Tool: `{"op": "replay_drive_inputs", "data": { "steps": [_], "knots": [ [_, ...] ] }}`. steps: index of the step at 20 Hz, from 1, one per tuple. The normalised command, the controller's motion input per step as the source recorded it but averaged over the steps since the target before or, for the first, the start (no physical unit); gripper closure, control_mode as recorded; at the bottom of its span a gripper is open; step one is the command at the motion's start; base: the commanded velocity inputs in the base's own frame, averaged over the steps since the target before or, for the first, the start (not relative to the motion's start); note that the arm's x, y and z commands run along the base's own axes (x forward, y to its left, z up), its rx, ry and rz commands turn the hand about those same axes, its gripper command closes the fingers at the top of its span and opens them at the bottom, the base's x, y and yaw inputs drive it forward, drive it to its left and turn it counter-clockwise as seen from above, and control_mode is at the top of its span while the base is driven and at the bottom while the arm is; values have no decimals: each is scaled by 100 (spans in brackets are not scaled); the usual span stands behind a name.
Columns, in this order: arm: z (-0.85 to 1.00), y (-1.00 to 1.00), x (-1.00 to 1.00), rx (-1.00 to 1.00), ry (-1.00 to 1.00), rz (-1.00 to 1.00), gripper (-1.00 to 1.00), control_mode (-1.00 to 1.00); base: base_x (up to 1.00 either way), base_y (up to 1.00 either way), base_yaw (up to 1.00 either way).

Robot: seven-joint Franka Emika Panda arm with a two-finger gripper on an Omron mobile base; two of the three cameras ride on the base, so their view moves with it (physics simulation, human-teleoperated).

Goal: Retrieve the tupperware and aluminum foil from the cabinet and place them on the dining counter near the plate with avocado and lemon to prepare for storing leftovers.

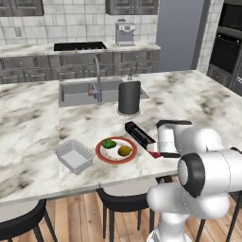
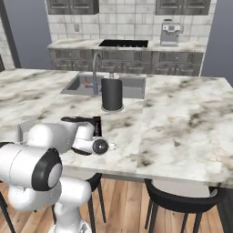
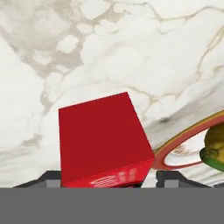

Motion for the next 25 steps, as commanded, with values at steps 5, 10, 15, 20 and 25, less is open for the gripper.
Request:
{"op": "replay_drive_inputs", "data": {
  "steps": [5,10,15,20,25],
  "knots": [
    [97,-4,-52,0,-14,-11,-100,-100,0,0,0],
    [100,0,-26,0,-7,-13,-100,-100,0,0,0],
    [100,-4,-77,-11,13,-13,-100,-100,0,0,0],
    [100,-39,-94,-20,39,-10,-100,-100,0,0,0],
    [100,-29,-100,-35,43,-1,-100,-100,0,0,0]
  ]
}}
